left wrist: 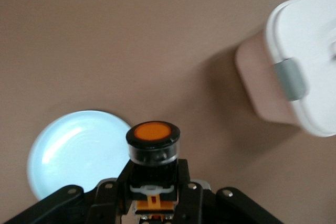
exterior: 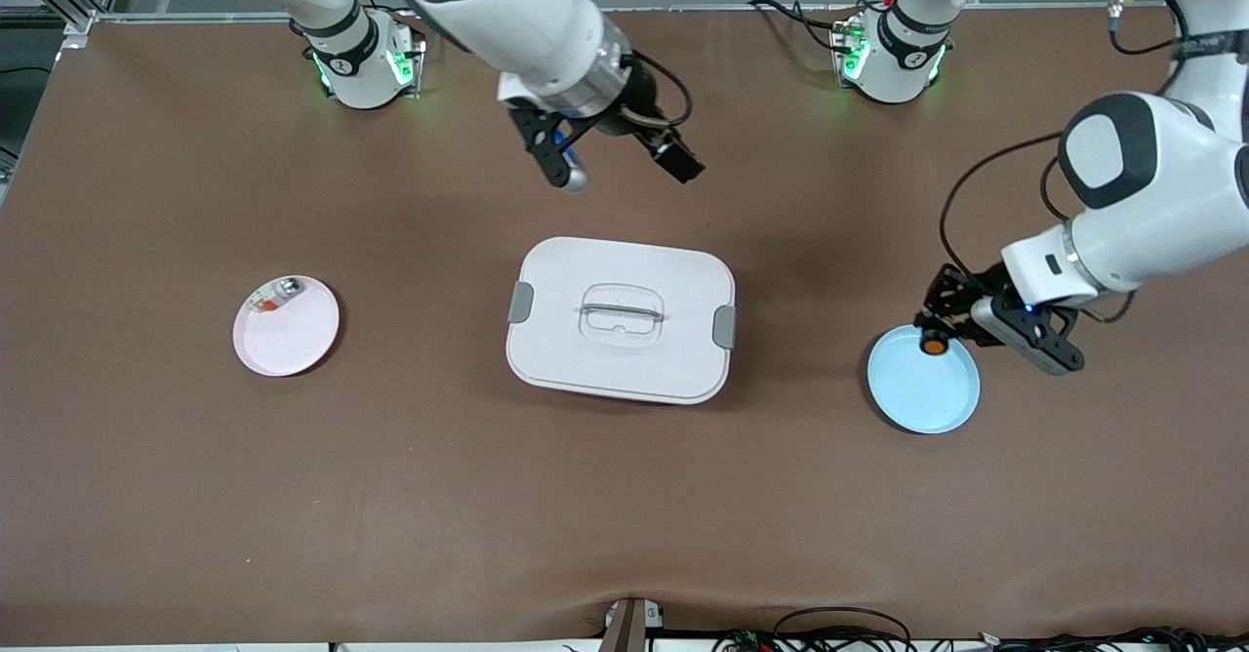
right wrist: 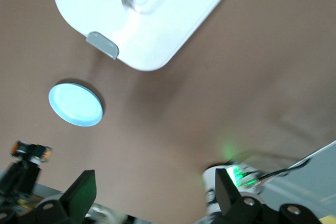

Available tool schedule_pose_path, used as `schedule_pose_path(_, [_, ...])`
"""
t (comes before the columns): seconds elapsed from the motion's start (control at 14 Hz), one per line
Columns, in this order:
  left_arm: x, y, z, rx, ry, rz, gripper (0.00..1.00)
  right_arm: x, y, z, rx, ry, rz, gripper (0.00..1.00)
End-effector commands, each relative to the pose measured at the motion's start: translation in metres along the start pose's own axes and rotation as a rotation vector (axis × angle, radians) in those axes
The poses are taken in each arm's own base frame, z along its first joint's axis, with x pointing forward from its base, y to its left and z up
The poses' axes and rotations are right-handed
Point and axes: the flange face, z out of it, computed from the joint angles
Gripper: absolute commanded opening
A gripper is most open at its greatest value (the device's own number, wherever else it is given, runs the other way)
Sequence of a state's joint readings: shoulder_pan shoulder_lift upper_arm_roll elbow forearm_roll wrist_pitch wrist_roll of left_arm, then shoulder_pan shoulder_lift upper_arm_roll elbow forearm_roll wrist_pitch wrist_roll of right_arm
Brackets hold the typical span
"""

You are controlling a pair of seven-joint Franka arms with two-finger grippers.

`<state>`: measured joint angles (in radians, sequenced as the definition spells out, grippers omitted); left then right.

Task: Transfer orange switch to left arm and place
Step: 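Lower the switch onto the blue plate with the left gripper while the right gripper retracts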

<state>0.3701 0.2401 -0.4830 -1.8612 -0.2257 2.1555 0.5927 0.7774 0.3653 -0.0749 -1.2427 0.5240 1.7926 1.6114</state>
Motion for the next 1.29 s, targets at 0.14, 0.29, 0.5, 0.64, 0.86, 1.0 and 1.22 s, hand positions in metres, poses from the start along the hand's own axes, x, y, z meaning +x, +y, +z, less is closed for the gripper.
schedule_pose_path(0.14, [0.012,-0.027,0.035,0.083,-0.114,0.216,0.00,0.042,0.045,-0.029,-0.092,0.107,-0.269,1.00])
schedule_pose_path(0.29, [0.008,-0.033,0.049,0.098,-0.164,0.319,0.00,0.069,0.061,-0.040,-0.112,0.125,-0.364,1.00])
schedule_pose_path(0.5, [-0.001,-0.048,0.083,0.123,-0.265,0.514,0.00,0.120,0.090,-0.059,-0.161,0.153,-0.527,1.00])
schedule_pose_path(0.64, [-0.004,-0.055,0.104,0.094,-0.293,0.617,0.00,0.143,0.109,-0.062,-0.234,0.232,-0.630,1.00])
schedule_pose_path(0.86, [-0.011,-0.064,0.137,0.065,-0.326,0.760,0.00,0.190,0.126,-0.086,-0.278,0.258,-0.742,1.00])
schedule_pose_path(1.0, [-0.015,-0.071,0.152,0.094,-0.375,0.857,0.00,0.225,0.140,-0.110,-0.290,0.250,-0.827,1.00])
schedule_pose_path(1.22, [-0.017,-0.074,0.170,0.084,-0.364,0.925,0.00,0.266,0.159,-0.147,-0.333,0.286,-0.897,1.00])
